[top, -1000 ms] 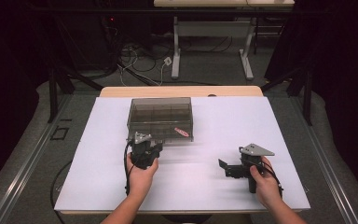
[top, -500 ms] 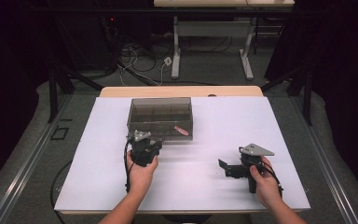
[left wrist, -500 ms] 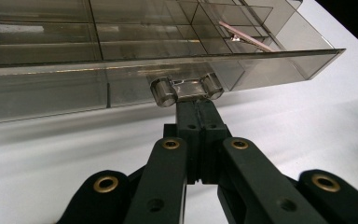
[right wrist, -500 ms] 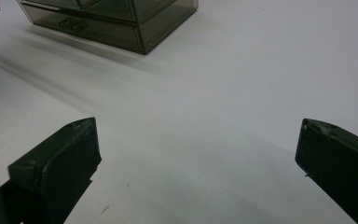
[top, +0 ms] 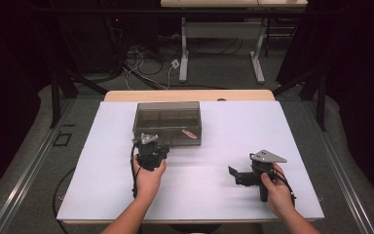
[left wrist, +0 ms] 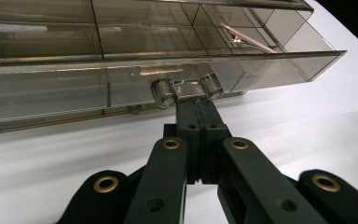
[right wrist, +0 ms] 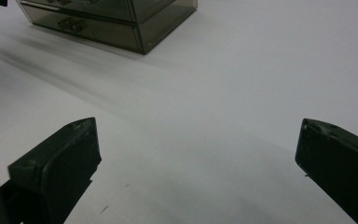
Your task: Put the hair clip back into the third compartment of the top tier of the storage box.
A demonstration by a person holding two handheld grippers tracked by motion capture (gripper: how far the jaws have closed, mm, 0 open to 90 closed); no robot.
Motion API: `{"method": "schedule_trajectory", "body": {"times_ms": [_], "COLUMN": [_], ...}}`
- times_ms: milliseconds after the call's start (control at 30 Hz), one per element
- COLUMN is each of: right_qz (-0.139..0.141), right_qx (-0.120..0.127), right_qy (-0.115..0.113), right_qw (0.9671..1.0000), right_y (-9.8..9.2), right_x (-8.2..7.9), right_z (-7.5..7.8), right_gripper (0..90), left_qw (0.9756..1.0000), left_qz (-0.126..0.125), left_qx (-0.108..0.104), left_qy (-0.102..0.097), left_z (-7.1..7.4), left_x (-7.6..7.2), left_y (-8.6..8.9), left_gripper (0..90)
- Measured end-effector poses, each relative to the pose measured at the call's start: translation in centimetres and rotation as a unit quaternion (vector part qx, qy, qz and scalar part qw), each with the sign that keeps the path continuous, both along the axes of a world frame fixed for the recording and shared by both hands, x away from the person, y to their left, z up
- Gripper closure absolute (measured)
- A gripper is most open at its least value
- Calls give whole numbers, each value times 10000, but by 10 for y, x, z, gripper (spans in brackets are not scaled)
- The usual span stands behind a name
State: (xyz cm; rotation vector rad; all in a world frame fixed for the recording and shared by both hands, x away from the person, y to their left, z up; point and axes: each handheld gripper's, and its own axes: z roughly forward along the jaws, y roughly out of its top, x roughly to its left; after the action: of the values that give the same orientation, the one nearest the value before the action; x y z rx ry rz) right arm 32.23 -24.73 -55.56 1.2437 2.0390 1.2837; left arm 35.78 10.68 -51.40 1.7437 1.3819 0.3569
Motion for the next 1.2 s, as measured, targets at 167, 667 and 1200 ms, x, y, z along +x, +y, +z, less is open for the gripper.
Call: {"method": "schedule_trajectory", "body": {"times_ms": [167, 667, 1200], "right_qz": [-8, -12, -20], "right_qx": [-25, -10, 5], "right_qy": [-10, 12, 17], "right_qw": [10000, 10000, 10000], "right_y": [-1, -1, -2], "right_x": [0, 1, 1], "right_z": [0, -1, -1], "right_gripper": [0, 0, 0], "left_qw": [10000, 9999, 9998], "left_qz": [40, 105, 196], "left_qx": [-1, -3, -2], "left_qy": [-9, -4, -15], "left_z": [0, -1, 0], "left_x": [3, 12, 24], "left_y": [-1, -2, -4], "left_gripper": [900, 900, 900]}}
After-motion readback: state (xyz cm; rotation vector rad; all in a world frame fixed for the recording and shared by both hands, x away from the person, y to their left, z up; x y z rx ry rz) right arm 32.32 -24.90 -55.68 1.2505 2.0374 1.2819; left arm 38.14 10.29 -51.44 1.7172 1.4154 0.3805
